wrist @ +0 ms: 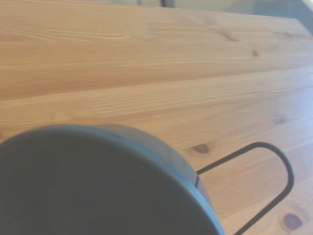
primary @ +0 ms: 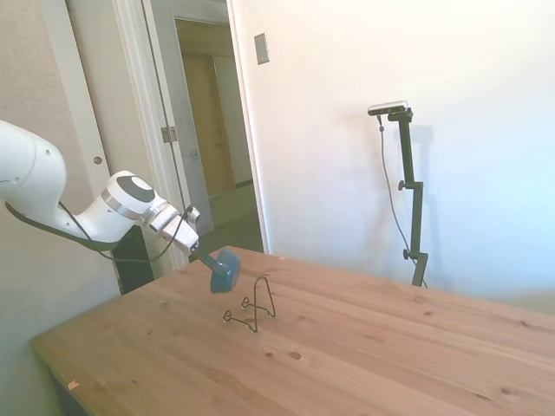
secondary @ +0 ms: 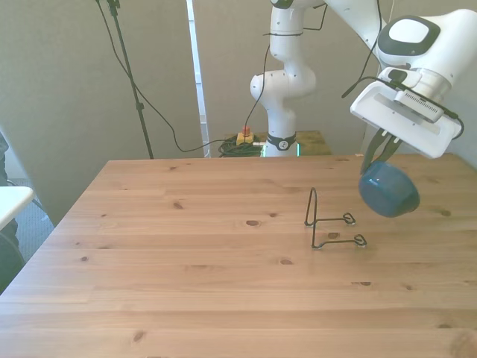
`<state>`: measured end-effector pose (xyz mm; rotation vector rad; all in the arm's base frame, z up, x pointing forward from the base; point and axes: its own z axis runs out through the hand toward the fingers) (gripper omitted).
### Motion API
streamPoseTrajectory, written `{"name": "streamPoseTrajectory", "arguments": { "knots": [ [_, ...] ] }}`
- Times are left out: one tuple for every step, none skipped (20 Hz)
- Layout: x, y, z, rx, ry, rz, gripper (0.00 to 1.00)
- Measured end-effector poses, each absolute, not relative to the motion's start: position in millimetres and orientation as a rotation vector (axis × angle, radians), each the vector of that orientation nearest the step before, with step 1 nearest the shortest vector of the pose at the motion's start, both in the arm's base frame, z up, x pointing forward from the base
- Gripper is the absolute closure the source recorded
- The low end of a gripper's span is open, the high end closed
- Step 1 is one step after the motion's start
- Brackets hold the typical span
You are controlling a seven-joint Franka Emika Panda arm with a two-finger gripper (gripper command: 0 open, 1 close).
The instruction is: Unload the bowl
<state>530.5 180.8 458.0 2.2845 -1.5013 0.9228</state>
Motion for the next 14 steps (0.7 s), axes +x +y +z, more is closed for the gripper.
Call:
{"name": "streamPoseTrajectory", "arguments": {
  "knots": [
    [519.7, 178.5, 463.7, 2.347, -1.484, 0.896, 1.00],
    [508.5, 172.7, 469.5, 2.410, -1.463, 0.864, 1.00],
    [496.7, 163.8, 475.6, 2.469, -1.448, 0.834, 1.00],
    [485.2, 152.0, 480.4, 2.524, -1.437, 0.801, 1.00],
    [473.7, 138.6, 484.0, 2.573, -1.430, 0.766, 1.00],
    [461.9, 124.8, 485.9, 2.621, -1.422, 0.723, 1.00],
    [450.7, 109.3, 487.1, 2.660, -1.414, 0.677, 1.00],
    [440.5, 94.9, 488.9, 2.694, -1.406, 0.638, 1.00],
    [431.4, 82.0, 490.5, 2.716, -1.404, 0.610, 1.00],
    [422.9, 69.0, 491.2, 2.731, -1.409, 0.588, 1.00],
    [415.1, 58.1, 490.2, 2.747, -1.418, 0.562, 1.00],
    [408.9, 47.1, 488.5, 2.761, -1.432, 0.535, 1.00],
    [403.9, 35.0, 486.0, 2.783, -1.450, 0.498, 1.00],
    [400.5, 23.5, 482.6, 2.813, -1.460, 0.454, 1.00]
  ]
}}
